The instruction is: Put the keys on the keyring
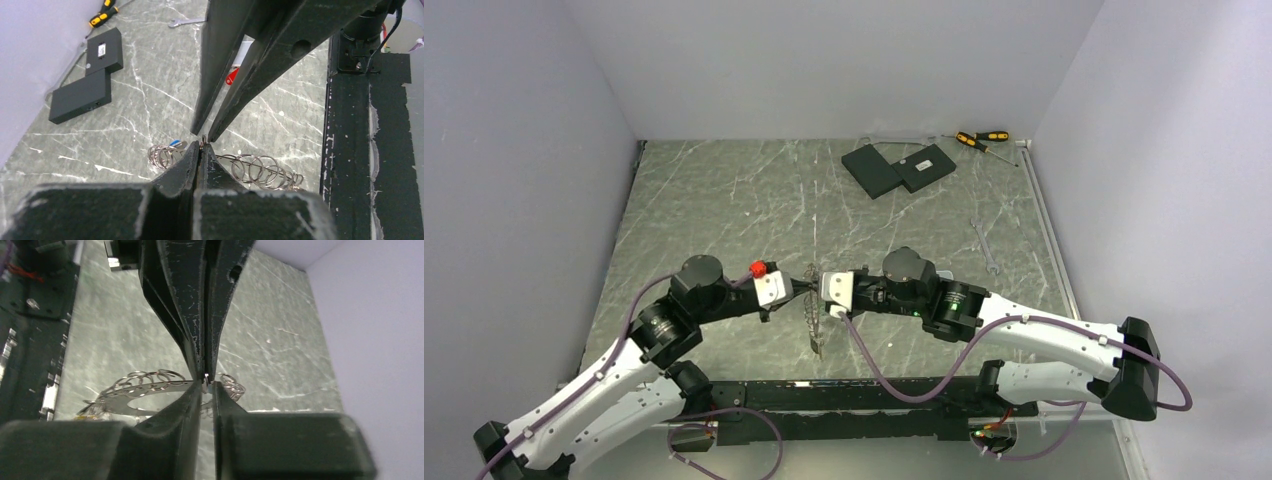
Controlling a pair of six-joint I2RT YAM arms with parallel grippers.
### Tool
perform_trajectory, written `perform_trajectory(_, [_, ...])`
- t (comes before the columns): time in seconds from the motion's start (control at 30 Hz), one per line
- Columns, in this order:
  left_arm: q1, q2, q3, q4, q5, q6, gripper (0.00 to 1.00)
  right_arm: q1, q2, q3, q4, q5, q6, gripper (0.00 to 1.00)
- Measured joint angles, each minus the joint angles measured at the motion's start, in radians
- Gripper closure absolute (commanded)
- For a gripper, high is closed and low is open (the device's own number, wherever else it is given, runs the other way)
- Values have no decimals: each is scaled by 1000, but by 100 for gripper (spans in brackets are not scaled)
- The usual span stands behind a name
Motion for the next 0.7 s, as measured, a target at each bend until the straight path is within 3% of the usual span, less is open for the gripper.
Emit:
perform_trajectory(0.07, [0,-28,-15,7,-2,6,100,-9,-4,-3,17,-23,30,59])
perform_trajectory(0.13, [0,-56,-35,19,-7,8,100,-26,-20,-13,40,-59,63,56])
perform_trajectory(0.37, [0,-104,-87,64,6,31,100,-100,-50,-35,93,-158,143,60])
perform_trajectory(0.7, [0,-148,-132,147,16,33,100,-102,-8,-35,96,-240,175,64])
